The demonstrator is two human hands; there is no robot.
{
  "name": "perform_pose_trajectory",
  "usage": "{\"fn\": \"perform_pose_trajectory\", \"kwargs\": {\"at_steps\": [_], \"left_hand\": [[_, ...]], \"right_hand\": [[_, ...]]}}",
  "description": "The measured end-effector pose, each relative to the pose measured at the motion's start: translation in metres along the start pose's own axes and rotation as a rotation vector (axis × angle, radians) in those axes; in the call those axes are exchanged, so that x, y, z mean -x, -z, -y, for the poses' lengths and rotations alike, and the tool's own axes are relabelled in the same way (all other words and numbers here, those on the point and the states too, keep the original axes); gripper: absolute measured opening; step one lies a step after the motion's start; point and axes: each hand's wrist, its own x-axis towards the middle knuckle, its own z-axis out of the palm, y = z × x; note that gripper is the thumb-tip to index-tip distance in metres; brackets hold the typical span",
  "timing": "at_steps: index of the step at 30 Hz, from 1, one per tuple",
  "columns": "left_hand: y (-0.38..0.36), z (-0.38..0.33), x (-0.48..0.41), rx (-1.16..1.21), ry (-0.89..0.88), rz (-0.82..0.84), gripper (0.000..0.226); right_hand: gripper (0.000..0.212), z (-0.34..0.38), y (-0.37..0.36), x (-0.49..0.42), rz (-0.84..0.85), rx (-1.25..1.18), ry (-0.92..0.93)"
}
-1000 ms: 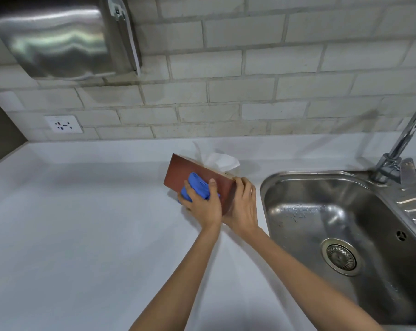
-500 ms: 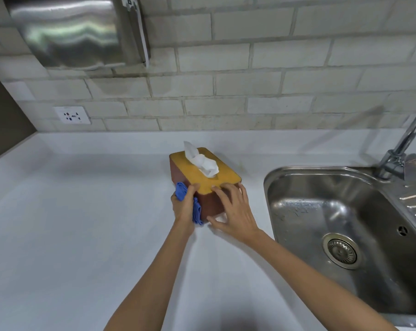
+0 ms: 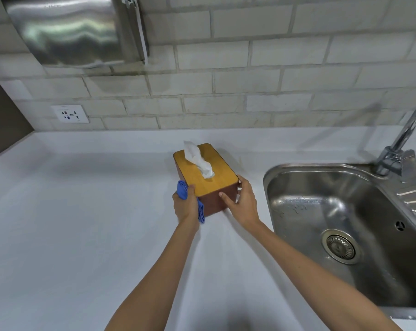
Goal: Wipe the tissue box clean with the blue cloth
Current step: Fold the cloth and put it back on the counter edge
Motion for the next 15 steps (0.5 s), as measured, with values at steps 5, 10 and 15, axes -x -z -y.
{"fn": "perform_pose_trajectory", "kwargs": {"at_steps": [5, 10, 15], "left_hand": [[-0.005, 0.007, 0.016, 0.053, 0.099, -0.037, 0.043], [0.006, 0.018, 0.035, 0.362, 0.376, 0.179, 0.045], [0.011, 0.016, 0.064, 0.314, 0.496, 0.469, 0.056]], "right_hand": [[0.069, 0.005, 0.001, 0.003, 0.009, -0.019, -0.044], [0.070, 0.015, 0.006, 0.015, -0.036, -0.072, -0.186], [0.062, 0.015, 0.020, 0.048, 0.253, -0.311, -0.391]]}}
